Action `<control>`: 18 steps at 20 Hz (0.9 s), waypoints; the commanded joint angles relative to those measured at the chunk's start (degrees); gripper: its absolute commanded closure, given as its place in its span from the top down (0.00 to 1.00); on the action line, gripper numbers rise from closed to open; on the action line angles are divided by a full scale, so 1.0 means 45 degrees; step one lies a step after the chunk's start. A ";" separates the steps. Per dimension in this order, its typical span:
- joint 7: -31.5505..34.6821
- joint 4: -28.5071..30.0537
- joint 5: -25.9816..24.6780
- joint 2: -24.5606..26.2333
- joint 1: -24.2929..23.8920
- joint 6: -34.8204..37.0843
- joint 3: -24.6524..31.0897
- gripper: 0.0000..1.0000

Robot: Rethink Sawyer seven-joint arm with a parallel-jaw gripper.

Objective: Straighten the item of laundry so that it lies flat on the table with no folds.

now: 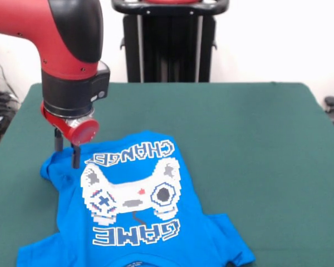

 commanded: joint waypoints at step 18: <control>-0.2137 -0.0020 -0.1711 0.1100 0.0590 0.0684 0.0533 1.00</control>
